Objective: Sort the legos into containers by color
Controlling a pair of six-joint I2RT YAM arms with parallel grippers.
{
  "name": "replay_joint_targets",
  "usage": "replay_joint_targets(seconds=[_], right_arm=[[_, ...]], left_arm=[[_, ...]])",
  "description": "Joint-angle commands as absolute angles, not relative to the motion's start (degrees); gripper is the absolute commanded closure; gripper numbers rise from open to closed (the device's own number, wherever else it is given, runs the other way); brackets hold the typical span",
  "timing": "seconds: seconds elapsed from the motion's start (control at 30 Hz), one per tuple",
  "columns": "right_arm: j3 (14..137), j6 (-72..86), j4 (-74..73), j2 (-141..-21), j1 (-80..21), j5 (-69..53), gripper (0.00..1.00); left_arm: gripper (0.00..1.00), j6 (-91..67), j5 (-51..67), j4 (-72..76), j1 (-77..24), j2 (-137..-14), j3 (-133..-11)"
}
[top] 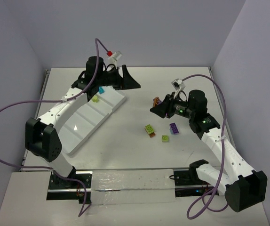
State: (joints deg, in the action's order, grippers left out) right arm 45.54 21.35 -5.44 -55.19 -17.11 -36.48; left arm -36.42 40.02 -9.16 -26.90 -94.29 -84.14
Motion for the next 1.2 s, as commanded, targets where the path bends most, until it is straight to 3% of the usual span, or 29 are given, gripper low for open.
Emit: replay_joint_targets(seconds=[0.0,0.2,0.27,0.63,0.9,1.17], right_arm=[[47.0,20.4,-1.7,-56.6,-18.1,-48.1,0.99],[47.7,20.8,-1.7,-57.9,-18.7,-52.1,0.98],[48.1,21.7,-1.4,-58.4,-18.7,-52.1,0.98],[49.3,24.2,1.8,-59.4,-19.4,-54.9,0.98],[49.5,24.2,1.9,-59.7,-19.3,-55.3,0.98],[49.5,23.9,1.8,-59.8,-19.4,-55.4,0.98]], left_arm=[[0.09,-37.5,59.4,6.4,-27.9,-94.8,-82.8],[0.09,-36.3,66.8,10.4,-29.3,-95.3,-82.0],[0.14,-34.3,68.4,7.0,-30.5,-96.0,-83.4],[0.16,-28.9,68.8,1.2,-34.3,-98.2,-85.8],[0.26,-29.8,69.6,2.4,-35.5,-98.5,-86.0],[0.26,-30.0,70.0,3.2,-36.6,-98.7,-86.7]])
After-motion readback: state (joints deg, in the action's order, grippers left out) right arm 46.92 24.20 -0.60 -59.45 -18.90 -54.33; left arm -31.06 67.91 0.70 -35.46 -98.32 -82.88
